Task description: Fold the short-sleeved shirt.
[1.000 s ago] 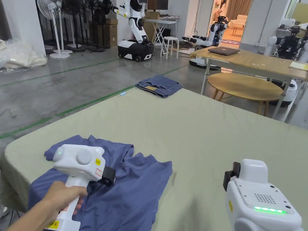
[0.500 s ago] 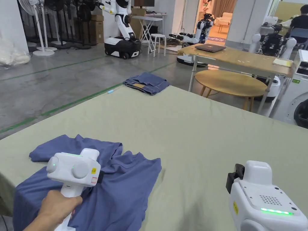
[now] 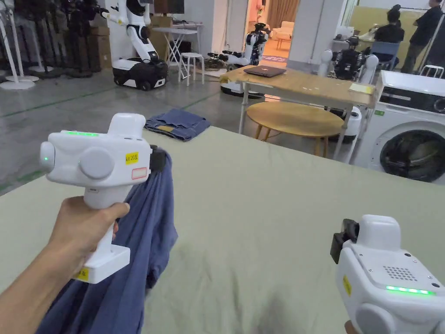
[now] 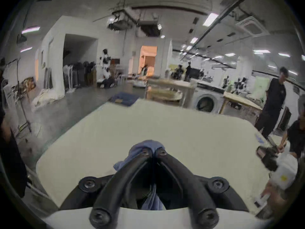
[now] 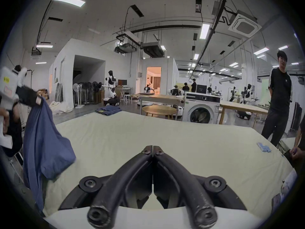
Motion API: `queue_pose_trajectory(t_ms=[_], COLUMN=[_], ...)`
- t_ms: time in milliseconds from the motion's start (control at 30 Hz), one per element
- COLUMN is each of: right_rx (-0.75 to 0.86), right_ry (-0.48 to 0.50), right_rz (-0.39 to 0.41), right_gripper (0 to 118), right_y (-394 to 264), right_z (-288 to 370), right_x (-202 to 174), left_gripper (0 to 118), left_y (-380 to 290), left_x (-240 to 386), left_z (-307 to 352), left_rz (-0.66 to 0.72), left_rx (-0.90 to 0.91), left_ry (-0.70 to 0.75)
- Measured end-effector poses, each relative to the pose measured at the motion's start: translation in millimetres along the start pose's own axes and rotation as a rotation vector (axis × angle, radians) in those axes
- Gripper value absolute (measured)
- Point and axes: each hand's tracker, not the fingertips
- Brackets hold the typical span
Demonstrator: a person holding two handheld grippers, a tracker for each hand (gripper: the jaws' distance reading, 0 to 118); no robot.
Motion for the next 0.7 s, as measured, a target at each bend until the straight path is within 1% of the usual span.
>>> queue_pose_trajectory(t_ms=[200,400,433,500,567,600,633,700], right_rx=[0.045,0.082,0.087,0.096,0.091,0.09,0.087,0.079], right_ry=[-0.055,-0.152,-0.161,-0.219,-0.234,-0.26,-0.281,-0.316], right_rz=[-0.024,-0.016,-0.02,-0.023,-0.031,-0.036,-0.034,-0.028], right_gripper=[0,0,0,0,0,0,0,0], right_y=[14,21,21,21,19,18,16,12], right_z=[20,47,52,61,69,74,78,86], right_x=[32,77,85,102,118,127,134,150], left_gripper=[0,0,0,0,0,0,0,0], left_y=[50,69,68,61,50,42,22,-2], left_x=[84,190,207,243,276,293,331,358], left_z=[-10,-33,-37,-48,-59,-65,-40,-50], left_rz=[-0.069,-0.15,-0.169,-0.172,-0.191,-0.206,-0.227,-0.245], left_rx=[0.088,0.113,0.112,0.099,0.061,0.046,0.033,-0.024], left_ry=[-0.185,-0.38,-0.413,-0.493,-0.554,-0.58,-0.597,-0.643])
